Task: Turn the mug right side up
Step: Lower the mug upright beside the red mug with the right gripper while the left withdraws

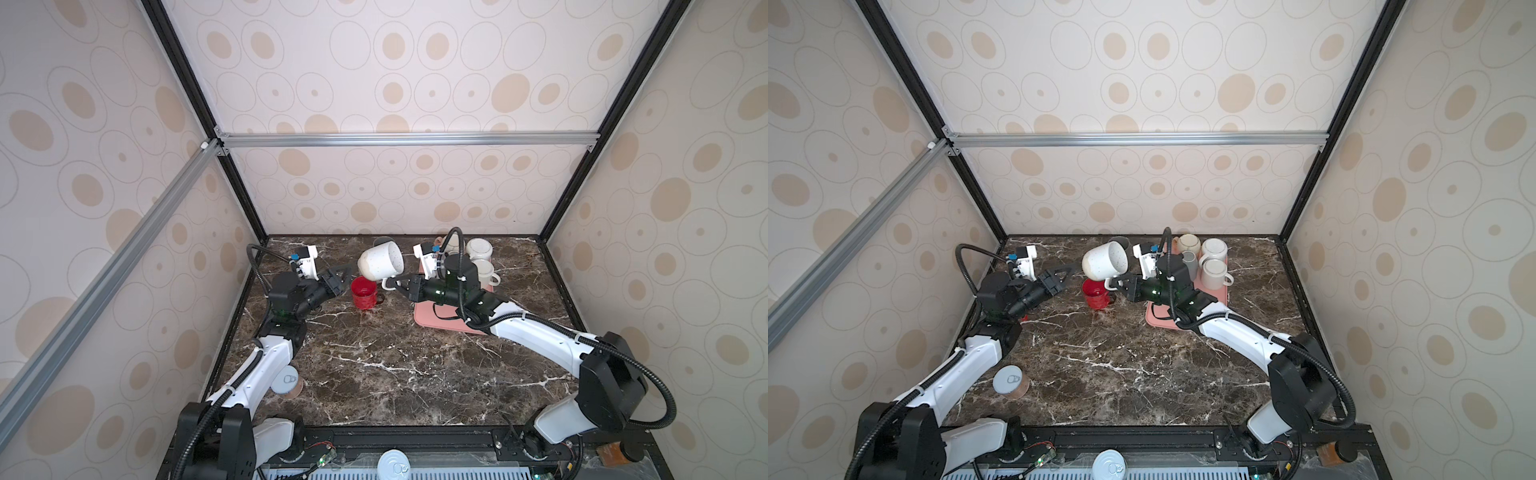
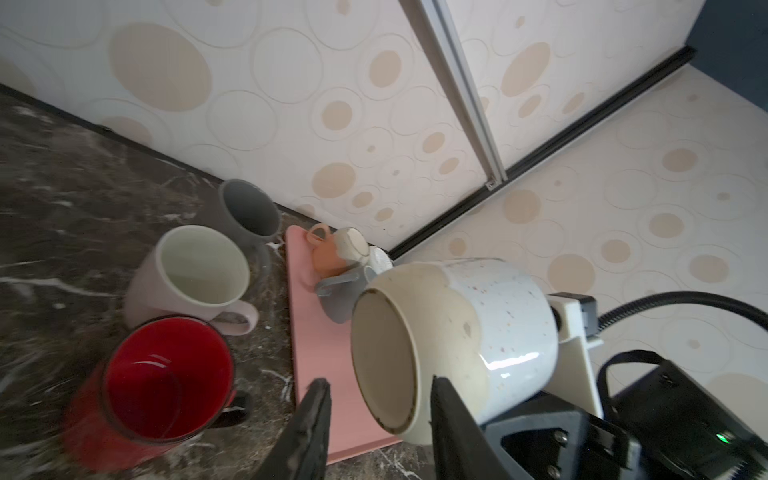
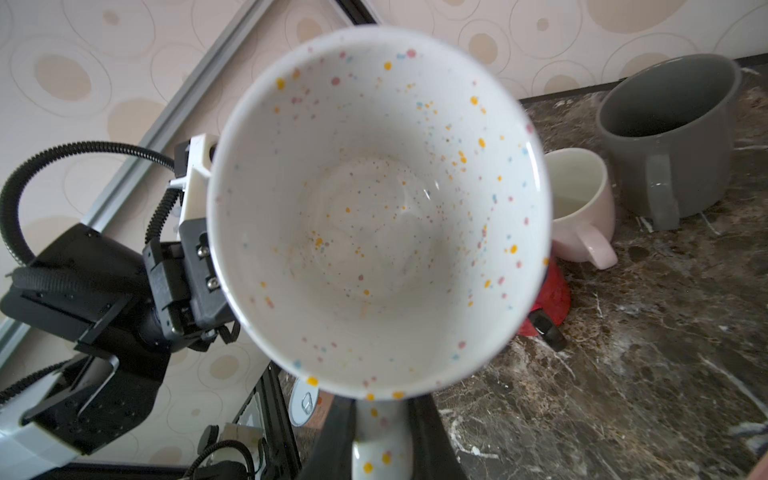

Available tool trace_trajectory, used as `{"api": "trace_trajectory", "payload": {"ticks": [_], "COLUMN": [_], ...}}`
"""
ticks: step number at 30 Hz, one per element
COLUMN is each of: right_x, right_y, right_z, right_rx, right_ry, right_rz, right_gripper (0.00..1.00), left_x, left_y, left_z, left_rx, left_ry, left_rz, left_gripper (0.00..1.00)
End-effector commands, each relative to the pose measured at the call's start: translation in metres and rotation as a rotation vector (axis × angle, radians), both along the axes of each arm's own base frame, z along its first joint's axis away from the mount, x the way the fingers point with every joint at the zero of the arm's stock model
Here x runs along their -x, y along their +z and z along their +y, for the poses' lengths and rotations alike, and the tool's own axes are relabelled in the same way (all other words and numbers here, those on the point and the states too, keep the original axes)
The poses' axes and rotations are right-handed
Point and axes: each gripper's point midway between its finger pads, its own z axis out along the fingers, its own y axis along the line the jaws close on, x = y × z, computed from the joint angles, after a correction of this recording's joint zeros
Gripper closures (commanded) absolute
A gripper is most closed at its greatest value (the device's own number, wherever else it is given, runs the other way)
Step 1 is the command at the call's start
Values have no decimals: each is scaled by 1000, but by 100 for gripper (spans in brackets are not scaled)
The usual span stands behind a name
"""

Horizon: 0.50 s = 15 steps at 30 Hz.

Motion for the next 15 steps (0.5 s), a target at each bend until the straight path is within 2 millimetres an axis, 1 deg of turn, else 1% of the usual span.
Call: {"api": "trace_trajectory", "payload": {"ticks": [1, 5, 8, 13, 15], "right_x": [12, 25, 33, 44, 44], "right_y": [16, -6, -23, -56, -69], "right_z": [25, 48, 62, 77, 80], "right_rx": [107, 259, 375, 592, 671], "right_ry": [73, 142, 188, 259, 275], "right_rz": [-164, -181, -206, -241, -254], "right_gripper": [100, 100, 100, 100, 100], "left_x": [6, 11, 14, 20, 21], "left_y": [-25, -42, -53, -63, -66], "left_z": [27, 54, 66, 71, 74], "left_rx": [-60, -49, -33, -19, -22], "left_ry": [70, 135, 158, 153, 158], "left_rz": [72, 121, 150, 168, 171], "left_gripper": [59, 58, 58, 57, 57]}}
